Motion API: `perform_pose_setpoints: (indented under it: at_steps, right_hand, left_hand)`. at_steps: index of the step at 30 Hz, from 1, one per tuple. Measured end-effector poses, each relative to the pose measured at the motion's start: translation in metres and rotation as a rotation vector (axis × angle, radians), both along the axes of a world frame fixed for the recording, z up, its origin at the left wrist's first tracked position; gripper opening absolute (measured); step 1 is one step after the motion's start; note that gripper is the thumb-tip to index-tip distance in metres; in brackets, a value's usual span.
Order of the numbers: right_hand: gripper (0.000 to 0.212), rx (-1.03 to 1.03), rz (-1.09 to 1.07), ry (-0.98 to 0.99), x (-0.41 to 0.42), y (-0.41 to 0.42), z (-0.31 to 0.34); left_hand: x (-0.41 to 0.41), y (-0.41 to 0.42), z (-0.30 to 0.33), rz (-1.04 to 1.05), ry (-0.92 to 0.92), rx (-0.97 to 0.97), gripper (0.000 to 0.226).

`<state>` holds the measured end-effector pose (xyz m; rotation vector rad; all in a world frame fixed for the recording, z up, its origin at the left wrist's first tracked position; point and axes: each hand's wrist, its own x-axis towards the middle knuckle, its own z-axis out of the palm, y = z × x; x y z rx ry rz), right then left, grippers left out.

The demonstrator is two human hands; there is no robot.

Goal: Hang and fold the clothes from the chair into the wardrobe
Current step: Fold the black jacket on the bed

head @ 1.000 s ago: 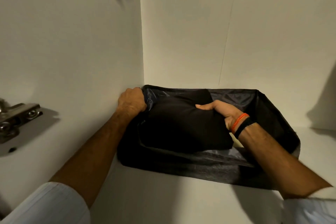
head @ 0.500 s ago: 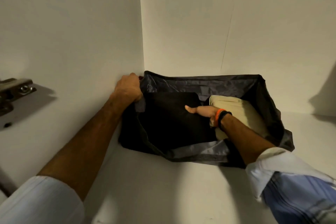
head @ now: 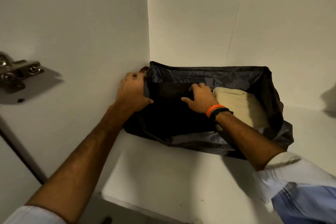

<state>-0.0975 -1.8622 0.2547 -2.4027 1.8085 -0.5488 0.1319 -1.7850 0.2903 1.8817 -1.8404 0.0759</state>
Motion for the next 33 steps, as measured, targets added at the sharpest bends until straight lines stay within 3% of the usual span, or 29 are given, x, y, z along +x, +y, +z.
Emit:
perform_pose_setpoints:
  at_steps: [2, 5, 7, 9, 11, 14, 17, 19, 22, 24, 27, 30, 31, 33]
  right_hand:
    - [0.053, -0.060, 0.225, -0.008, 0.001, 0.012, 0.006]
    - [0.073, -0.027, 0.427, 0.066, 0.007, 0.031, 0.008]
    - [0.097, 0.003, 0.446, 0.197, 0.010, 0.041, 0.006]
    - [0.114, -0.011, 0.412, 0.323, 0.014, 0.049, 0.004]
    - [0.119, -0.027, 0.383, 0.392, 0.017, 0.050, 0.002]
    - [0.114, -0.019, 0.343, 0.438, 0.026, 0.054, 0.000]
    - [0.106, 0.011, 0.322, 0.467, 0.030, 0.058, 0.000]
    - [0.096, 0.041, 0.309, 0.461, 0.035, 0.054, 0.003]
    - [0.071, 0.128, 0.277, 0.407, 0.050, 0.046, 0.009]
    - [0.060, 0.176, 0.282, 0.371, 0.056, 0.042, 0.016]
    - [0.065, 0.232, 0.289, 0.281, 0.051, 0.046, 0.030]
    - [0.072, 0.224, 0.166, 0.087, 0.031, 0.044, 0.036]
    - [0.074, 0.211, 0.095, 0.023, 0.025, 0.041, 0.035]
    - [0.082, 0.228, -0.055, -0.092, 0.016, 0.038, 0.031]
  left_hand:
    - [-0.001, 0.019, -0.008, -0.236, -0.065, -0.109, 0.064]
    - [-0.010, 0.046, -0.018, -0.439, -0.242, 0.147, 0.054]
    - [-0.019, 0.055, -0.023, -0.451, -0.452, 0.219, 0.056]
    - [-0.022, 0.064, -0.025, -0.444, -0.527, 0.299, 0.061]
    - [-0.024, 0.064, -0.023, -0.430, -0.584, 0.373, 0.066]
    - [-0.021, 0.065, -0.019, -0.426, -0.640, 0.305, 0.039]
    - [-0.017, 0.065, -0.014, -0.430, -0.588, 0.211, 0.020]
    - [-0.013, 0.064, -0.008, -0.451, -0.500, 0.120, 0.016]
    - [0.001, 0.064, 0.013, -0.560, -0.247, -0.223, 0.015]
    - [0.011, 0.061, 0.025, -0.576, -0.221, -0.250, 0.015]
    - [0.018, 0.064, 0.026, -0.572, -0.049, -0.078, 0.017]
    - [0.010, 0.066, 0.024, -0.437, 0.219, -0.188, 0.045]
    - [0.007, 0.063, 0.029, -0.344, 0.240, -0.230, 0.051]
    - [0.005, 0.052, 0.041, -0.149, 0.196, -0.177, 0.041]
